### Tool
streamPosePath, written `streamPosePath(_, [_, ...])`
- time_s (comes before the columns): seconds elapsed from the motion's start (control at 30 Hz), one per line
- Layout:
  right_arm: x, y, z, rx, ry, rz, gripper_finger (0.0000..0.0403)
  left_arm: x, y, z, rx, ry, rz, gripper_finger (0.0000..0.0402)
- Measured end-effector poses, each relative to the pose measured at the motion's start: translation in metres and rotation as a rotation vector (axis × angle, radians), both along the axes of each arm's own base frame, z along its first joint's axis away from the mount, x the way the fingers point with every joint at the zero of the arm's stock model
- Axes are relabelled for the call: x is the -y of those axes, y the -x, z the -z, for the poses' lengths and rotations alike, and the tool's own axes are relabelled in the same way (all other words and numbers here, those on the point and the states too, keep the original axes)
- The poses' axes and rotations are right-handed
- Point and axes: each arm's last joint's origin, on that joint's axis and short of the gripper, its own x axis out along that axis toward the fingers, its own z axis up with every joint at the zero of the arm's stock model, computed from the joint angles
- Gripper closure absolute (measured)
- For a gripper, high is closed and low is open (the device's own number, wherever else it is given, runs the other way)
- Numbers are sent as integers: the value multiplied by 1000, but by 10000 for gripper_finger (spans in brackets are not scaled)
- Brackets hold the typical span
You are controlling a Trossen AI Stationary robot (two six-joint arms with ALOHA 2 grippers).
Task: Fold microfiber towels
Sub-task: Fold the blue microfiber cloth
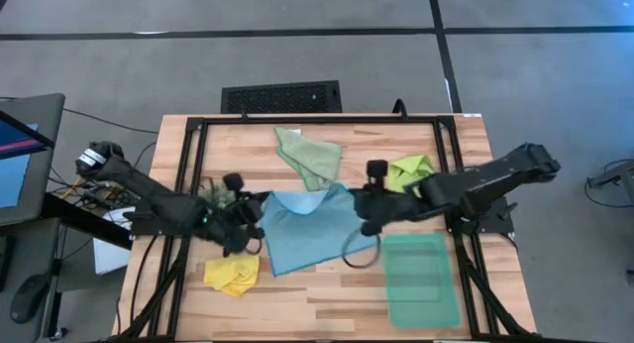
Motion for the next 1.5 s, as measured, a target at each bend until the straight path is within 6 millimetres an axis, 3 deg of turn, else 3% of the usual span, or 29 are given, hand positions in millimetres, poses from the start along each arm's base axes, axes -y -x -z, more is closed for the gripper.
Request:
streamPosePath(0.17, [-32,25,-16,93,-101,-80,400,-19,-20,-38,133,69,298,401])
streamPosePath(0.27, [-42,36,-20,119,-141,-86,400,-35,-8,-60,226,62,299,401])
streamPosePath(0.4, [-29,43,-15,72,-125,39,399,-59,12,-68,238,103,202,401])
streamPosePath(0.53, [-4,36,3,6,-62,181,399,-76,17,-54,188,166,149,401])
streamPosePath(0.77, [59,20,56,-54,118,329,398,-103,12,-5,183,99,56,401])
streamPosePath(0.9, [95,13,66,-9,242,395,397,-123,12,7,317,54,70,401])
streamPosePath(1.03, [118,9,62,15,323,432,398,-141,16,11,385,50,106,401])
streamPosePath(1.23, [120,12,66,-21,299,426,396,-170,23,11,407,56,77,401])
streamPosePath(1.4, [100,17,76,-87,214,353,397,-191,34,15,399,106,58,401])
streamPosePath(1.5, [82,23,82,-144,181,287,397,-190,35,26,337,234,147,401])
